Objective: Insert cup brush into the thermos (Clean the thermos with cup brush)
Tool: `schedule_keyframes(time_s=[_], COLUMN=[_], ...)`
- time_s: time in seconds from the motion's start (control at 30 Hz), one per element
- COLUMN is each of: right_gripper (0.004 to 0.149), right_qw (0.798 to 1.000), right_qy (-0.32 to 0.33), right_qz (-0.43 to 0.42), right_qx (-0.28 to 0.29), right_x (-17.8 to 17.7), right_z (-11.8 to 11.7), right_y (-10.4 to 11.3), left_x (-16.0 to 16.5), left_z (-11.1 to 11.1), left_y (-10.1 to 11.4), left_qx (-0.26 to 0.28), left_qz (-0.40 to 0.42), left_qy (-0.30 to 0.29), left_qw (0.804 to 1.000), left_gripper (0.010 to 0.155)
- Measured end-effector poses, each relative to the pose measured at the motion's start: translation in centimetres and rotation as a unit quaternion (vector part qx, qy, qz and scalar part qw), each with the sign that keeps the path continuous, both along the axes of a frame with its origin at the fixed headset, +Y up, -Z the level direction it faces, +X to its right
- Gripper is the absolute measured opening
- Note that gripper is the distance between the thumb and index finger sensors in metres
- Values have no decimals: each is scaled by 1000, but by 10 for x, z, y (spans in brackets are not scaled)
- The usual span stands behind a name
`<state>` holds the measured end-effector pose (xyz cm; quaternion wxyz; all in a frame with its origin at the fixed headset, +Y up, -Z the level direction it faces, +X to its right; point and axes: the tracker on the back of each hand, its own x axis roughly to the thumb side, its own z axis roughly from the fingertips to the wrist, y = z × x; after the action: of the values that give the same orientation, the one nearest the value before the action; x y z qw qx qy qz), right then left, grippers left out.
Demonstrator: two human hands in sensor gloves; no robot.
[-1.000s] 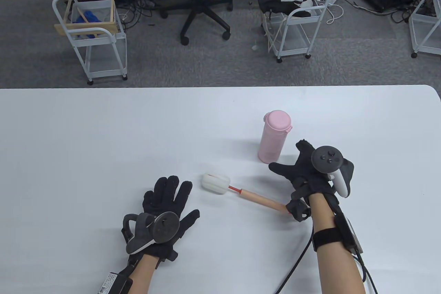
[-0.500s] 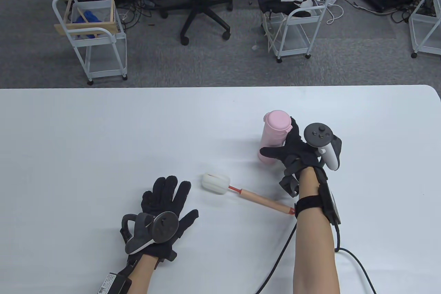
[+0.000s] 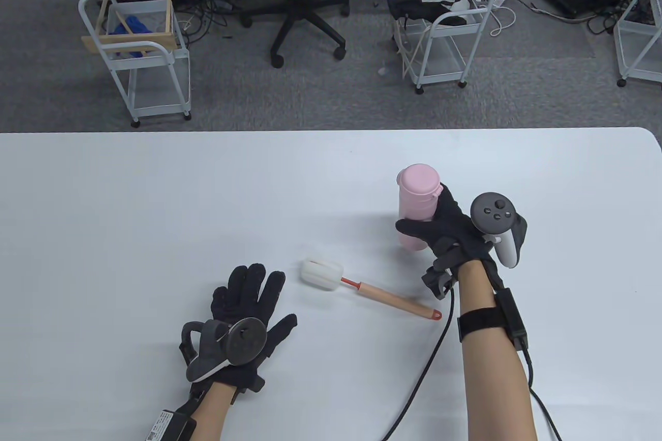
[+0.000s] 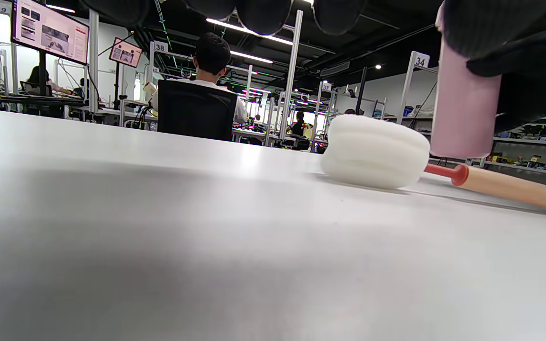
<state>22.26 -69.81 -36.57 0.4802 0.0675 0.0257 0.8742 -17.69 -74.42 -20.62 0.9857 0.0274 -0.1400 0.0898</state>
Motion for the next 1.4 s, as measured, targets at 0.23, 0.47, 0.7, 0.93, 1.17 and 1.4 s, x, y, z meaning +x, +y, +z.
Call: schedule_keyframes(time_s=[0.23,0.47,0.7,0.93,1.17,1.4], right_gripper=[106,105,105,104,103,102], right_qw=[998,996,995,992,980,965], right_qy=[35,42,36,59,86,116], right_qz=[17,25,44,66,140,193], right_qx=[46,74,87,89,115,134], right_x=[-3,-8,-12,-17,-35,-53], right_z=[47,88,114,126,140,149], right_y=[26,19,-1,-7,0,0], left_x=[-1,-6,-10,-15,3,37], left_z=[1,0,2,2,5,17], left_y=[0,-3,1,1,10,36], left_qx=[0,-6,19,23,36,58], left_qz=[11,20,80,103,192,257], left_qy=[3,15,12,25,-35,-132], left_qw=[1000,1000,997,994,980,956], left_gripper=[79,79,81,82,88,96])
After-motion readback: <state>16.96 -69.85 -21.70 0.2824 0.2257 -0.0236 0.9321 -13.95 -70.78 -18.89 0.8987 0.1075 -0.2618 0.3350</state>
